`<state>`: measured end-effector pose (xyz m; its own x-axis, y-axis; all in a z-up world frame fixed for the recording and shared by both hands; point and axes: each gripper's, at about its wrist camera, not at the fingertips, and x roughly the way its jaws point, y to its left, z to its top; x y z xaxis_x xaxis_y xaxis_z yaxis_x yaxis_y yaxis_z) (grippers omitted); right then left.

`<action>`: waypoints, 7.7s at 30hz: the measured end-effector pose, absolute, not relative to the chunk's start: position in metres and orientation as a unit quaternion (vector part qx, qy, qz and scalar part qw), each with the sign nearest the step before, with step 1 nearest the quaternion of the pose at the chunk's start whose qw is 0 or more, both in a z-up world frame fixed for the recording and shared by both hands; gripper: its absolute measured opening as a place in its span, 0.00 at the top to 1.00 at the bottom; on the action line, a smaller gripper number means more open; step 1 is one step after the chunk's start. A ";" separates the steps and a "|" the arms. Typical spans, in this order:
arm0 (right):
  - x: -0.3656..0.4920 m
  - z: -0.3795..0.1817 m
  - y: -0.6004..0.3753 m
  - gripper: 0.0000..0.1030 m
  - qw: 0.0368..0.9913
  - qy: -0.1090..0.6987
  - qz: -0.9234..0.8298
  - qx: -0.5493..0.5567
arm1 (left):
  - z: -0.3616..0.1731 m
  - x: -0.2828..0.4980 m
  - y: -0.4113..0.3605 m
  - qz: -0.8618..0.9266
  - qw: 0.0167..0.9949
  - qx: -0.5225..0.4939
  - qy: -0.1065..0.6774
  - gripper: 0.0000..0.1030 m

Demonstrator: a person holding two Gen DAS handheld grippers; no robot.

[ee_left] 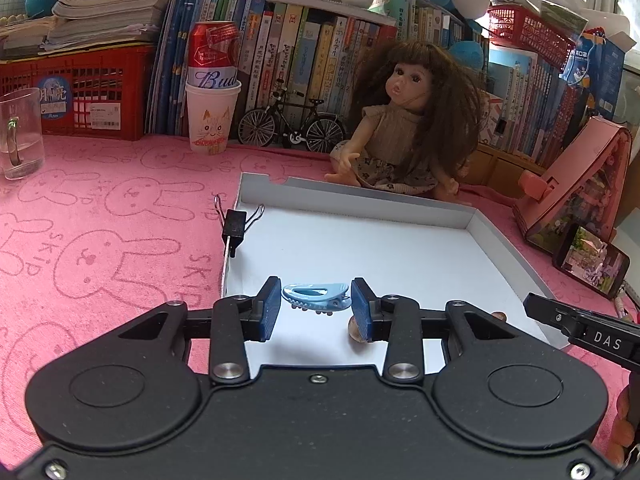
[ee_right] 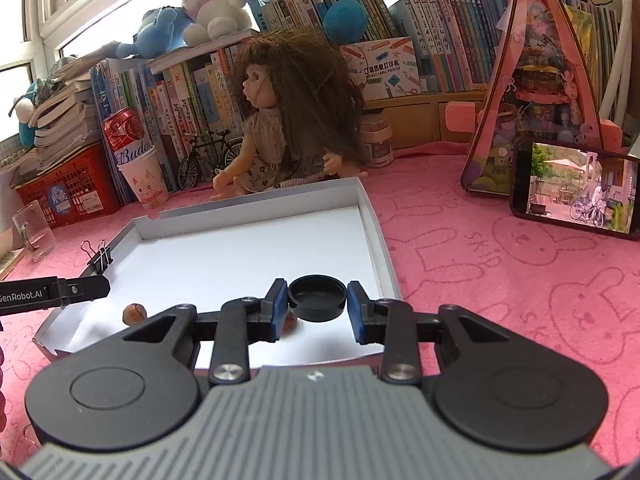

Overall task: Organize rigid objects
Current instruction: 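Carry the blue clip and black lid into the tray and open both grippers, then lift both open grippers out of the tray, then move the left gripper to the black binder clip while the right approaches the blue toy plate, then close the left gripper on the black binder clip while the right grasps the blue toy plate, then carry the binder clip and toy plate into the white tray and open both grippers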

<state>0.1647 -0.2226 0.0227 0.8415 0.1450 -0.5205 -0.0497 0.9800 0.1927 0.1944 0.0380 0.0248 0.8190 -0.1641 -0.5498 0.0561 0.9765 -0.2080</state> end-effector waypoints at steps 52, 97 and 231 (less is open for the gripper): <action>0.101 0.044 -0.217 0.11 0.960 0.248 0.098 0.086 | 0.041 0.097 0.023 -0.110 0.959 -0.042 0.257 0.19; 0.046 0.013 -0.206 0.05 0.959 0.265 0.098 0.029 | 0.005 0.050 0.034 -0.121 0.947 -0.048 0.293 0.19; 0.093 0.036 -0.215 0.61 0.971 0.208 0.093 0.071 | 0.055 0.100 0.028 -0.065 0.973 -0.064 0.210 0.69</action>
<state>0.0934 -0.2149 0.0364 0.8963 0.2103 -0.3905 -0.1515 0.9726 0.1762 0.1001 0.0284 0.0550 0.9030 -0.1533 -0.4013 0.0996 0.9834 -0.1515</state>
